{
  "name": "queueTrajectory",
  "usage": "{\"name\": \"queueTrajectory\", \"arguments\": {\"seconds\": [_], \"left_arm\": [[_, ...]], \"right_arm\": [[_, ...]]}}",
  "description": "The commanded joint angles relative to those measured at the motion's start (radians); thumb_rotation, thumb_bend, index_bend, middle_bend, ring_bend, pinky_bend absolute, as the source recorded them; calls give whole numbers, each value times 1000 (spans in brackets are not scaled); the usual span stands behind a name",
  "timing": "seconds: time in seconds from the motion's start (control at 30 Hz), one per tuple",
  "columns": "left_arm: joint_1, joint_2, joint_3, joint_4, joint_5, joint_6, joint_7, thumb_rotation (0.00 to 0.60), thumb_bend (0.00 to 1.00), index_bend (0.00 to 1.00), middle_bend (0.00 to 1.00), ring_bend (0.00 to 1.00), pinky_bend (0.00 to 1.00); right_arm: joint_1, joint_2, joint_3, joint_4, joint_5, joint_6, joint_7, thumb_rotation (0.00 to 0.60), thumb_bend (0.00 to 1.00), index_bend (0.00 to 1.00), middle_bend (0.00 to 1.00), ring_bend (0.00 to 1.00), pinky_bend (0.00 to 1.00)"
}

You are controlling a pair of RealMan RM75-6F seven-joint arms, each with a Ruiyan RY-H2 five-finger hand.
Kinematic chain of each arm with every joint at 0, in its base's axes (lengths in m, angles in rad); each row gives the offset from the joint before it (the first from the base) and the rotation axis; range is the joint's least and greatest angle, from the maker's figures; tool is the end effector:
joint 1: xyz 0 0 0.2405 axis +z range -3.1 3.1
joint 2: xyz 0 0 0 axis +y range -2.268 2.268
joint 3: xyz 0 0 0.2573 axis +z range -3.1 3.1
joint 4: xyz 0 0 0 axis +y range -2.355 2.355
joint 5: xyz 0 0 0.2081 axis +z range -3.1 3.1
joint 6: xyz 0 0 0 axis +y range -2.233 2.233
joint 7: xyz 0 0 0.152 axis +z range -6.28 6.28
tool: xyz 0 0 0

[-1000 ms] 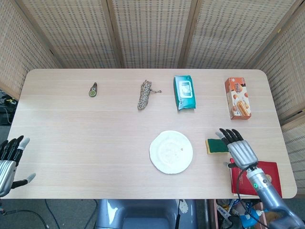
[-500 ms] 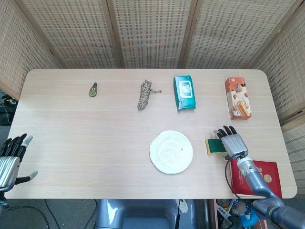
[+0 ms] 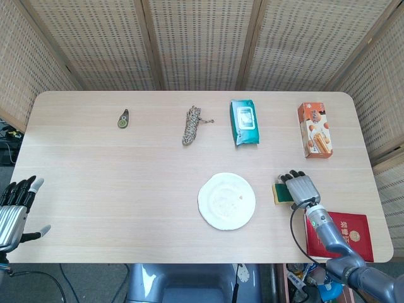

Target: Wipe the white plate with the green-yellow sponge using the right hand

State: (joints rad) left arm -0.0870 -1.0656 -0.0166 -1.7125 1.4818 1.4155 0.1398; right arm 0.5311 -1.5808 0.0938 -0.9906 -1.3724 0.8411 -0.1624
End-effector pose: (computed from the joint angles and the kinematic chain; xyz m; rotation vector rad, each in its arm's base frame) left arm -0.3042 0.1805 0.1555 -1.4689 -0.9124 -0.7680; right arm -0.3145 -0.3398 0.0010 1.8518 -0.8333 0.5033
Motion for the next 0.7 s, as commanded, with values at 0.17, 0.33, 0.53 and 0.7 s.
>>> {"name": "queueTrajectory", "arguments": {"seconds": [0.17,0.33,0.53,0.7], "left_arm": [[-4,-1,-2,2,-10,-5,-2,600,0,0,0,0,0],[-6,-1,-1,2,-12,-6,-2,600,0,0,0,0,0],[-8,-1,0,2,-17,-12,-2,600,0,0,0,0,0],[-12,0,1,-1,-20,-17,-1,600,0,0,0,0,0]], "right_arm": [[14,-24,-3,21,-5,8,10,600,140,298,369,259,332],[15,-52,-5,58,-12,34,26,600,275,427,485,366,336],[10,-46,-7,50,-57,117,92,600,303,446,508,382,347],[20,7,11,-55,-88,174,186,600,322,445,508,383,347]]}}
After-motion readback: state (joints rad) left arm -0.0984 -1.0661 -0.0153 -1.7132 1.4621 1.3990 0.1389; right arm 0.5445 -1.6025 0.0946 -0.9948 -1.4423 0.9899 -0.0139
